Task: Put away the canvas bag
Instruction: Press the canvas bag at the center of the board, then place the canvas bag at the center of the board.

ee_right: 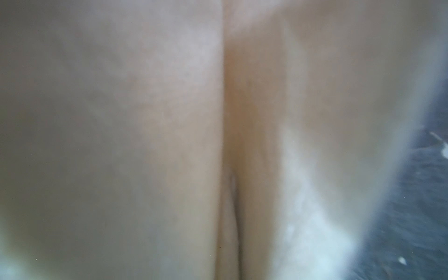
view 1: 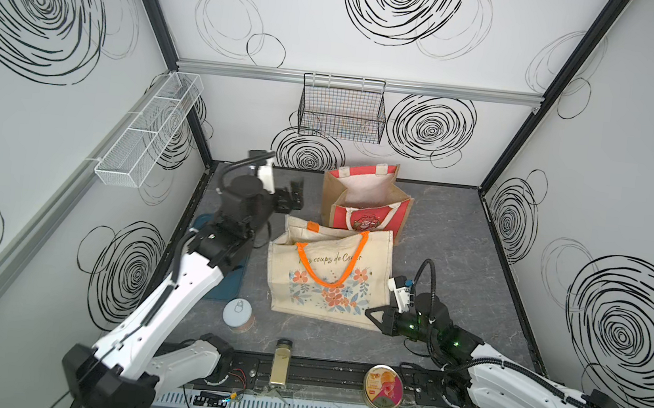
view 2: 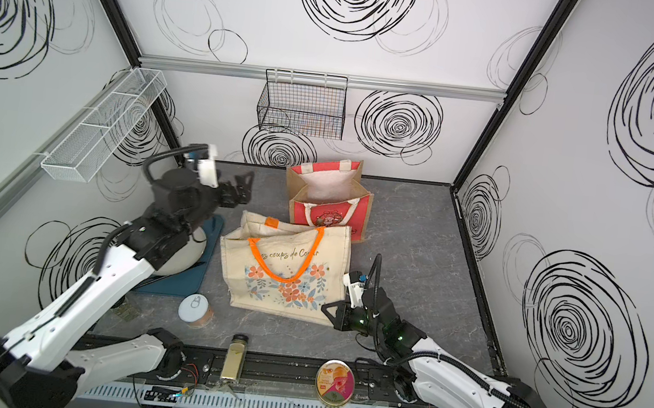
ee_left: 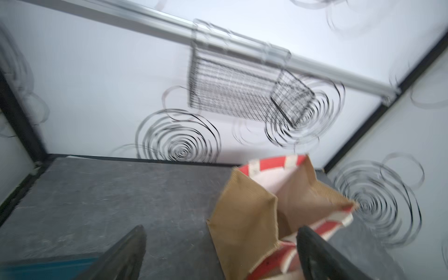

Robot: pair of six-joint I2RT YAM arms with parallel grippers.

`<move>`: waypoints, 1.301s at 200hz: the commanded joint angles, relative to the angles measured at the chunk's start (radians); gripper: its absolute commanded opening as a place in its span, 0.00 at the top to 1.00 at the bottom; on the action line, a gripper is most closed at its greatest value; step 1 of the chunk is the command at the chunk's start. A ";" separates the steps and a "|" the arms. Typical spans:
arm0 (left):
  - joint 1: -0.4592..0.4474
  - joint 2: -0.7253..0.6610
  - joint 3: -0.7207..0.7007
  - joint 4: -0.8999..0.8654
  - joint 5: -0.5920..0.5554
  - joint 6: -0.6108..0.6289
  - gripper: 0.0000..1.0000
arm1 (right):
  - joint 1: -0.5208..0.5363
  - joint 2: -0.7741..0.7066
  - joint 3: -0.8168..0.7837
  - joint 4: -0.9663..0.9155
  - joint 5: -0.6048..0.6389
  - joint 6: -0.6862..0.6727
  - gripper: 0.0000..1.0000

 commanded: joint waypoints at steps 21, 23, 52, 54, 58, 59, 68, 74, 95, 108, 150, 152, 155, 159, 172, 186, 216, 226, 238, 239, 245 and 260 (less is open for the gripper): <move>0.040 -0.210 -0.203 -0.163 0.094 -0.082 0.01 | -0.015 -0.065 -0.027 -0.032 0.014 0.043 1.00; 0.041 -0.220 -0.214 -0.168 0.090 -0.080 0.01 | -0.015 -0.067 -0.029 -0.029 0.014 0.043 1.00; 0.045 -0.362 -0.457 -0.038 0.184 -0.175 0.01 | -0.031 -0.097 -0.026 -0.021 0.000 0.048 1.00; 0.043 -0.369 -0.476 -0.018 0.193 -0.187 0.01 | -0.032 -0.099 -0.025 -0.023 -0.002 0.047 1.00; 0.042 -0.388 -0.514 0.022 0.208 -0.209 0.01 | -0.034 -0.102 -0.023 -0.031 -0.005 0.043 1.00; 0.041 -0.392 -0.523 0.032 0.211 -0.215 0.01 | -0.036 -0.102 -0.022 -0.034 -0.006 0.042 1.00; 0.024 -0.423 -0.603 0.120 0.223 -0.252 0.01 | -0.042 -0.106 -0.013 -0.064 -0.011 0.027 1.00; 0.003 -0.443 -0.648 0.159 0.202 -0.259 0.01 | -0.046 -0.108 -0.009 -0.085 -0.013 0.016 1.00; -0.110 -0.471 -0.732 0.217 0.073 -0.199 0.01 | -0.062 -0.122 -0.013 -0.102 -0.040 0.010 1.00; -0.170 -0.436 -0.778 0.324 0.096 -0.193 0.01 | -0.065 -0.129 -0.018 -0.091 -0.051 0.017 1.00; -0.186 -0.413 -0.867 0.441 0.141 -0.250 0.01 | -0.071 -0.162 -0.005 -0.114 -0.086 0.035 1.00; -0.181 -0.406 -0.873 0.452 0.148 -0.257 0.01 | -0.071 -0.164 -0.007 -0.114 -0.088 0.037 1.00; -0.178 -0.395 -0.881 0.465 0.162 -0.267 0.01 | -0.072 -0.168 -0.009 -0.115 -0.090 0.041 1.00; -0.179 -0.379 -0.893 0.481 0.172 -0.277 0.01 | -0.073 -0.175 -0.015 -0.113 -0.092 0.048 1.00; -0.201 -0.334 -0.913 0.518 0.177 -0.279 0.01 | -0.073 -0.204 -0.028 -0.105 -0.093 0.055 1.00; -0.245 -0.316 -0.896 0.516 0.138 -0.246 0.09 | -0.073 -0.237 -0.035 -0.103 -0.091 0.062 1.00; -0.270 -0.277 -0.796 0.457 0.121 -0.210 0.74 | -0.073 -0.272 0.017 -0.180 -0.074 0.042 1.00; -0.268 -0.279 -0.743 0.410 0.097 -0.210 0.83 | -0.074 -0.273 0.049 -0.209 -0.067 0.030 1.00; -0.262 -0.272 -0.664 0.353 0.079 -0.203 0.90 | -0.080 -0.269 0.088 -0.218 -0.067 0.032 1.00; -0.262 -0.271 -0.657 0.346 0.078 -0.203 0.91 | -0.080 -0.267 0.091 -0.219 -0.067 0.033 1.00; -0.255 -0.260 -0.611 0.310 0.075 -0.203 0.95 | -0.085 -0.259 0.110 -0.221 -0.073 0.037 1.00; -0.244 -0.242 -0.525 0.249 0.087 -0.221 0.97 | -0.089 -0.240 0.152 -0.239 -0.092 0.047 1.00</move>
